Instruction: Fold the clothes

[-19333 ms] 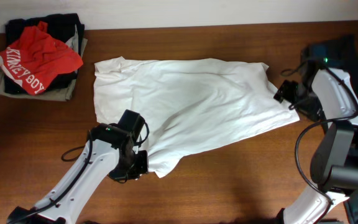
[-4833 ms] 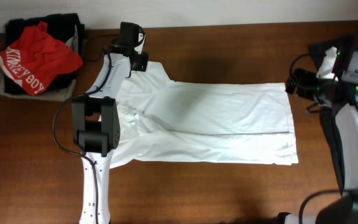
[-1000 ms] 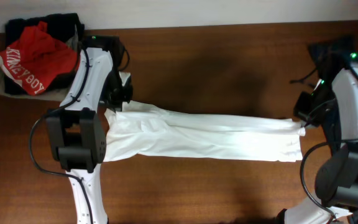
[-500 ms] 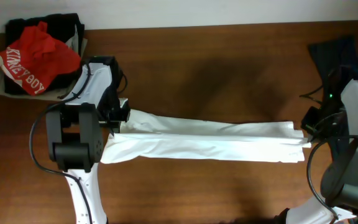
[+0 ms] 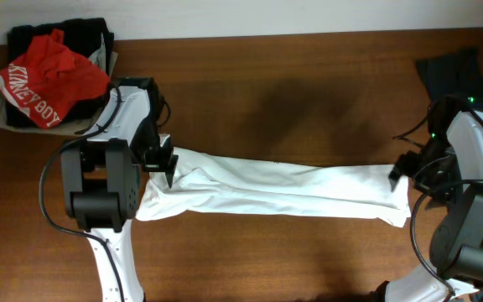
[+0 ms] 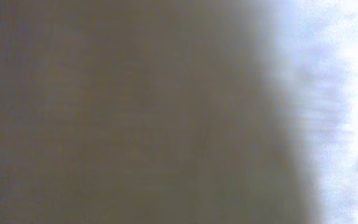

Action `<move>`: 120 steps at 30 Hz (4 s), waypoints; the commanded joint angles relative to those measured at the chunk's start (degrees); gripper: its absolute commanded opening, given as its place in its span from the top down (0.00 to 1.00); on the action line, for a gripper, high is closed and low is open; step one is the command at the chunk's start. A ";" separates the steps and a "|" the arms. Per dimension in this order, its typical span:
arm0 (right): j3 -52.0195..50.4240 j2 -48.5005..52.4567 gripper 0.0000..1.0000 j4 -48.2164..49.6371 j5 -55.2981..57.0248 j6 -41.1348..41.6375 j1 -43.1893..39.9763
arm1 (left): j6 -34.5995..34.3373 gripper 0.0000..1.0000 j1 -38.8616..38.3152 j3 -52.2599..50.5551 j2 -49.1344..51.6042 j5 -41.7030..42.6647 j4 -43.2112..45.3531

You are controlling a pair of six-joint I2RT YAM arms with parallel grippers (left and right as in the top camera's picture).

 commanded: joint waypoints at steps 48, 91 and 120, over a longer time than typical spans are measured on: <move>-21.79 3.10 0.01 33.75 -31.34 -23.96 -17.03 | -0.02 0.01 0.55 8.41 -1.86 6.99 4.63; -4.28 -5.81 0.96 17.40 -11.91 -6.60 9.38 | -0.04 0.01 0.48 8.41 -1.86 8.31 6.99; -4.37 -4.00 0.96 24.98 -26.51 -4.72 28.83 | -0.02 0.01 0.48 8.41 -1.86 8.28 8.07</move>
